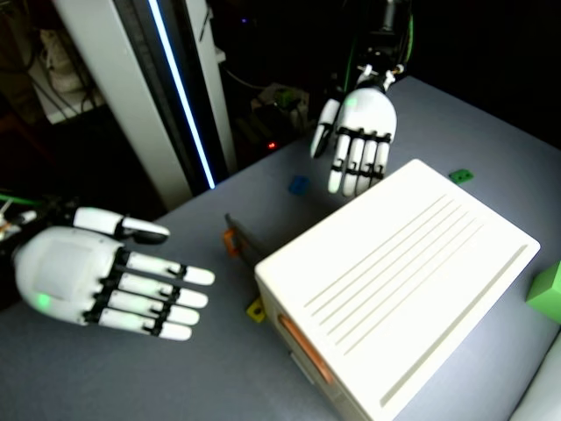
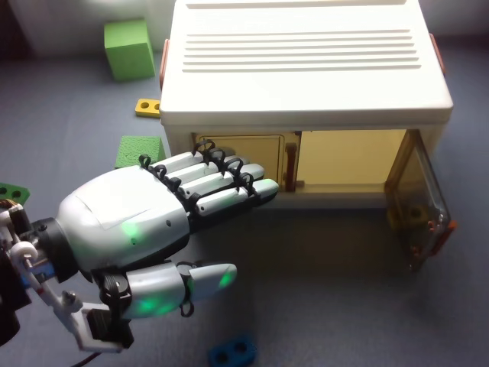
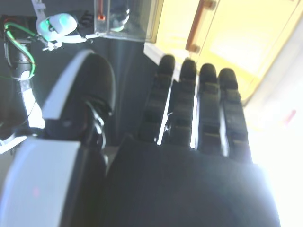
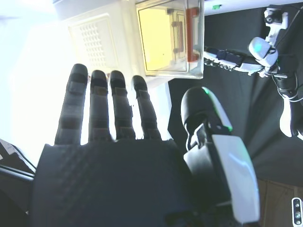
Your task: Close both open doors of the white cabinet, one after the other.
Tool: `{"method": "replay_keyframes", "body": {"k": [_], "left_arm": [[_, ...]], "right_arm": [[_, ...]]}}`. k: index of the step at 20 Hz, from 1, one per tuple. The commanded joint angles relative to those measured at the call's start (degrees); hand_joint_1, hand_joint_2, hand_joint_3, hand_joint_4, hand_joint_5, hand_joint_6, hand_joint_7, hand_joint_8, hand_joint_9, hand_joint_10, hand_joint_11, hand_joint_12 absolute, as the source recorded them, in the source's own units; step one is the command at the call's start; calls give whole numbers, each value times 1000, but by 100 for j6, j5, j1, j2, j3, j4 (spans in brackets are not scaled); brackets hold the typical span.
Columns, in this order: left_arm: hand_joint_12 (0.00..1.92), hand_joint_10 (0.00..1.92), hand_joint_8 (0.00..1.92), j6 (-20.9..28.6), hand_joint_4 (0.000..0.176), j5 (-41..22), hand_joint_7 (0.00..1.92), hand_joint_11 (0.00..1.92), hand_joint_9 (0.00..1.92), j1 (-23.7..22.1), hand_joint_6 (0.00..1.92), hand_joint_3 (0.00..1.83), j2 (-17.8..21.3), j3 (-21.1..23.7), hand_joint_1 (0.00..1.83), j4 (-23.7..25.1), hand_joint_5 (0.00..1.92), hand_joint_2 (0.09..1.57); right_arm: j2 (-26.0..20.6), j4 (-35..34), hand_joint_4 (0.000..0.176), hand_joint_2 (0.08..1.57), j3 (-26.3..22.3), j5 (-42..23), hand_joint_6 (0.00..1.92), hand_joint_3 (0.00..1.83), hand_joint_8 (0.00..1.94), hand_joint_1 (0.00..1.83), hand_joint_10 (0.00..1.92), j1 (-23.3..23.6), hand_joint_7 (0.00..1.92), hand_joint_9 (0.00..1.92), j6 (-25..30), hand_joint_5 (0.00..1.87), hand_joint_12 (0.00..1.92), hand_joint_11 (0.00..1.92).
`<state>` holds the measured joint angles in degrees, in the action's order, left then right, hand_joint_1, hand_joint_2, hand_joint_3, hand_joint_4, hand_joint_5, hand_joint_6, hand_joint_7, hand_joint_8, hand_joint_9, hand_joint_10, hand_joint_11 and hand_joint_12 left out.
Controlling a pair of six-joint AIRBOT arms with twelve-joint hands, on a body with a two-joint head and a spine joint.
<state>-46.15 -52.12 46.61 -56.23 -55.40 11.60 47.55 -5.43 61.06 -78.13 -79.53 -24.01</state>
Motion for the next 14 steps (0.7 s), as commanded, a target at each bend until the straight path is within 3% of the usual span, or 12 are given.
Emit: {"method": "replay_keyframes", "body": {"k": [1, 4, 9, 11, 14], "left_arm": [[98, 9, 8, 69, 0, -674, 132, 100, 127, -64, 6, 2, -16, 8, 38, -23, 164, 1545], [100, 0, 0, 145, 0, -750, 123, 82, 107, 58, 0, 0, 97, 87, 0, -14, 173, 1537], [116, 5, 0, 184, 0, -996, 85, 98, 90, 332, 0, 0, 355, 271, 0, -120, 119, 1524], [115, 2, 3, 181, 0, -1174, 82, 89, 80, 527, 7, 0, 510, 374, 0, -281, 133, 1528], [115, 0, 0, 50, 0, -1409, 66, 74, 64, 806, 0, 5, 710, 497, 0, -591, 105, 1545]], "right_arm": [[1, -116, 12, 1457, 20, -691, 5, 10, 1, 11, 3, 64, 93, 79, 68, 126, 4, 138], [1, -28, 0, 1468, 11, -690, 0, 5, 0, 41, 0, 64, 80, 69, 106, 117, 2, 140], [-1, 171, 0, 1450, 9, -680, 0, 0, 0, 0, 0, 119, 19, 2, 159, 64, 0, 88], [-2, 312, 12, 1460, 9, -597, 1, 0, 1, 27, 0, 223, 5, 0, 159, 47, 0, 71], [13, 579, 1, 1465, 11, -412, 3, 1, 3, 36, 1, 465, 38, 10, 157, 70, 3, 91]]}}
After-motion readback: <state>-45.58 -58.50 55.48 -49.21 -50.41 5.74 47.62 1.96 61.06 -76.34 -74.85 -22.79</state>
